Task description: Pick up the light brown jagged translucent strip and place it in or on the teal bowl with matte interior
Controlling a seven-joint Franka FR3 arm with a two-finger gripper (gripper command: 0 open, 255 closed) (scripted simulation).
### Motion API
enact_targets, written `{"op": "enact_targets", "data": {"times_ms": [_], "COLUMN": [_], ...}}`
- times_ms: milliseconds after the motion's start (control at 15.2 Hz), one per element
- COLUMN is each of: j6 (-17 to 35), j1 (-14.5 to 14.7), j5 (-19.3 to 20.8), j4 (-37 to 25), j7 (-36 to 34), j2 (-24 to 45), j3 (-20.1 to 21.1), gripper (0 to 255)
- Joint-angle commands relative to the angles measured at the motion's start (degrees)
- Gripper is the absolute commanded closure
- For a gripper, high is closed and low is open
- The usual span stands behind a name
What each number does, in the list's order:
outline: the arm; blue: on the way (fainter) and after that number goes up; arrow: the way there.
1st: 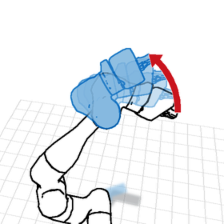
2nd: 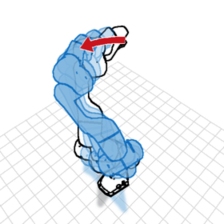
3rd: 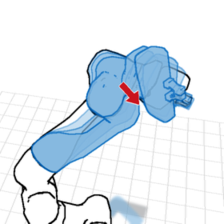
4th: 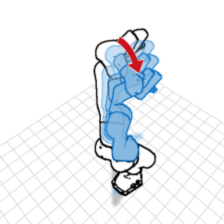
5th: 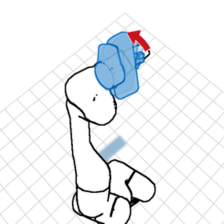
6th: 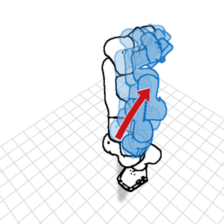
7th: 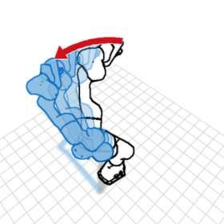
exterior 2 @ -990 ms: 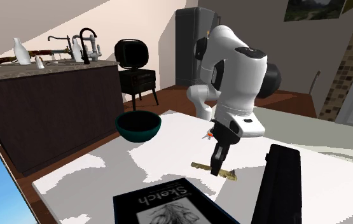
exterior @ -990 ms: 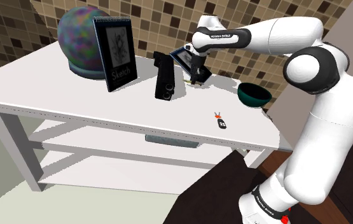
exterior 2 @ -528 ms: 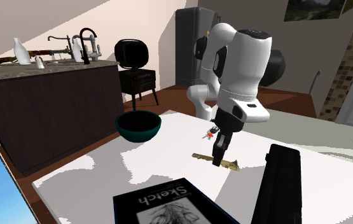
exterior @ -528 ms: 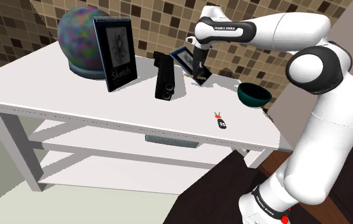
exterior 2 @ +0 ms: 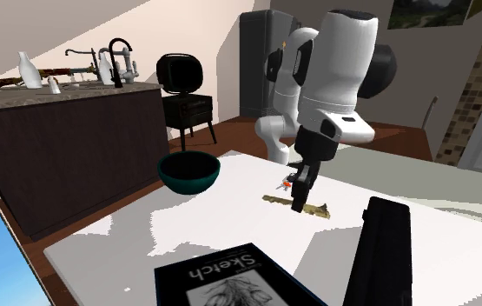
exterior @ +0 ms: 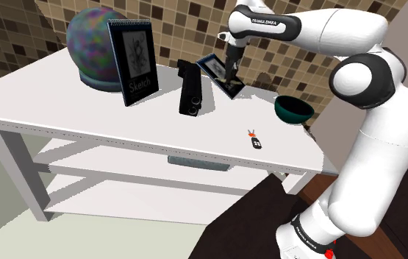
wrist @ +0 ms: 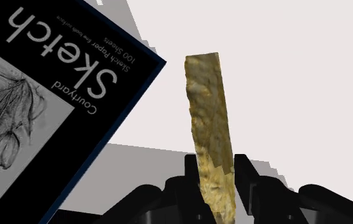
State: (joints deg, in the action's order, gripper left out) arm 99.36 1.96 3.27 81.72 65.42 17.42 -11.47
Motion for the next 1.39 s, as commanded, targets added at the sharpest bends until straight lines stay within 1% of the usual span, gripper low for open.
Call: {"op": "enact_targets", "data": {"times_ms": [0, 528, 726, 924, 1320], "j6": [-1.7, -8.0, -5.4, -3.5, -0.7], "j1": [-0.1, -0.4, -1.6, -3.0, -6.1], "j5": [0.0, -0.3, 0.4, 1.2, 2.7], "j4": [-1.8, -9.4, -1.9, 4.2, 13.4], "j7": [0.2, 0.8, 3.2, 5.8, 11.4], "j2": [0.1, 1.4, -3.9, -8.3, -15.6], "j3": [0.0, -0.1, -1.1, -2.3, -5.0], "gripper": [255, 255, 255, 255, 255]}}
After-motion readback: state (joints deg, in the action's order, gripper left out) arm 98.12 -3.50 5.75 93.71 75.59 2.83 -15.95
